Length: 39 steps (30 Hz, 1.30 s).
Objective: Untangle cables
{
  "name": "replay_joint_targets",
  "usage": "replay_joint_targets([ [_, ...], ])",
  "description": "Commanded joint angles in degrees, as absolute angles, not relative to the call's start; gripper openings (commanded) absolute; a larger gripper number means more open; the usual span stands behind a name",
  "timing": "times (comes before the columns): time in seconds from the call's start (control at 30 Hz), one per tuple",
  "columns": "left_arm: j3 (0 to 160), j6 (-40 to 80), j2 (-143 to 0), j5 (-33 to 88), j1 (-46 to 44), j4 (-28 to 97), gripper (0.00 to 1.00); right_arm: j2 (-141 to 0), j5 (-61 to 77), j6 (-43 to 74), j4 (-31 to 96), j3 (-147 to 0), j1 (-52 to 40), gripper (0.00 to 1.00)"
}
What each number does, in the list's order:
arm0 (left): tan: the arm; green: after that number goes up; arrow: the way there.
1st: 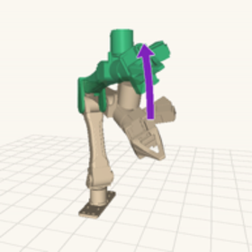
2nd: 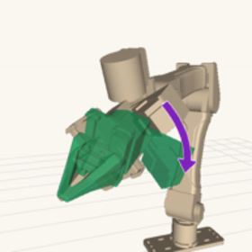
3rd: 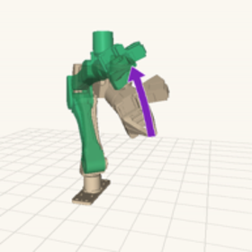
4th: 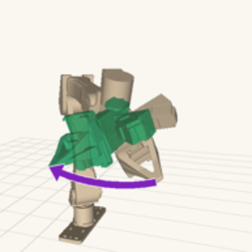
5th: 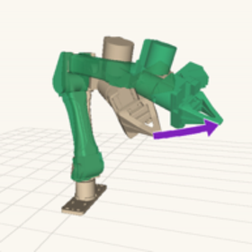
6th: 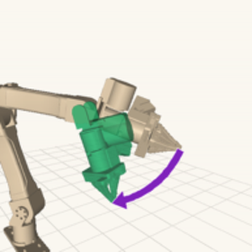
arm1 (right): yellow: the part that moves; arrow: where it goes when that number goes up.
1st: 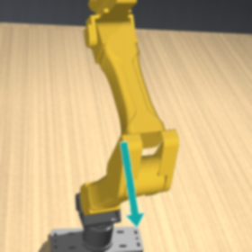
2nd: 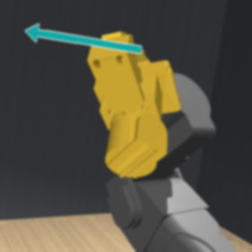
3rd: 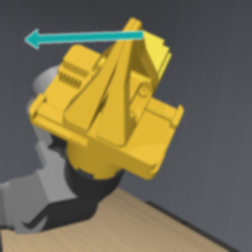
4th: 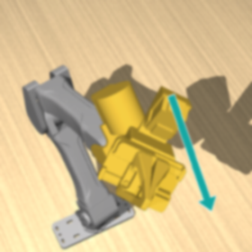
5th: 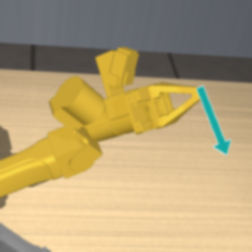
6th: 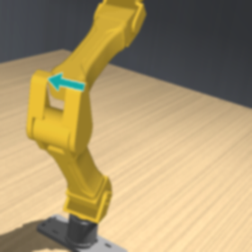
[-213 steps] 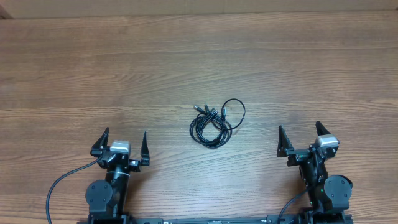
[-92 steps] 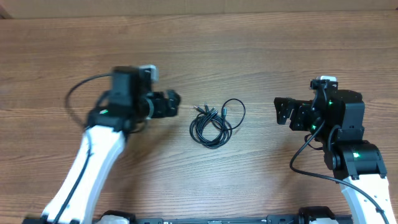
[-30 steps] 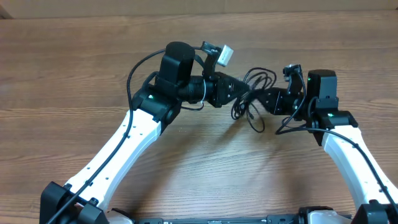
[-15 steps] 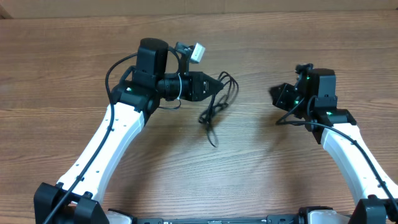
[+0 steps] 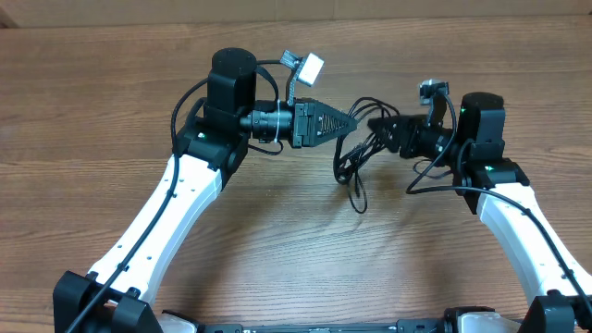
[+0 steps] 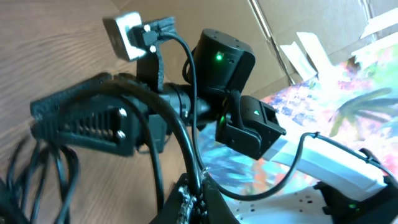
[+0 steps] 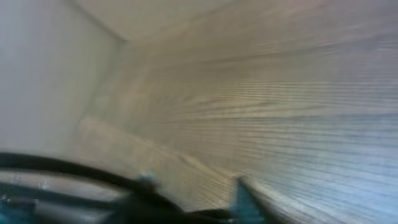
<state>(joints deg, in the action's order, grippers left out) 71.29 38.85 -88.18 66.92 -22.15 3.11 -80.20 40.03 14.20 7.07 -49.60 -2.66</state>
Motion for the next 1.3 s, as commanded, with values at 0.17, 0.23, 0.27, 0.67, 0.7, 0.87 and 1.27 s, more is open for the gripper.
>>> replay_joint_targets([
  [0.17,72.16,39.88,-87.46,70.15,-21.87,2.96,0.04,-80.44,19.49,21.50,10.96,-50.87,-2.61,0.04],
  [0.23,72.16,36.25,-87.46,68.29,-21.30,3.77,0.04,-80.44,16.16,22.79,14.22,-50.87,-2.61,0.04],
  [0.27,72.16,33.39,-87.46,66.19,-20.99,5.34,0.04,-80.44,15.27,22.76,15.66,-50.87,-2.61,0.04],
  [0.67,72.14,23.97,-87.85,20.84,-20.67,29.04,0.80,-80.42,55.07,17.98,13.26,-50.87,-2.63,0.04],
  [0.7,72.14,23.97,-87.85,21.50,-20.71,29.30,0.79,-80.42,55.44,18.15,12.91,-50.87,-2.63,0.04],
  [0.87,72.10,23.94,-87.85,25.58,-21.89,32.27,0.66,-80.44,55.42,21.74,12.64,-50.87,-2.63,0.04],
  [1.27,71.24,22.70,-92.60,29.32,-29.21,32.03,0.65,-80.42,54.52,32.03,0.51,-50.87,-2.61,0.04],
])
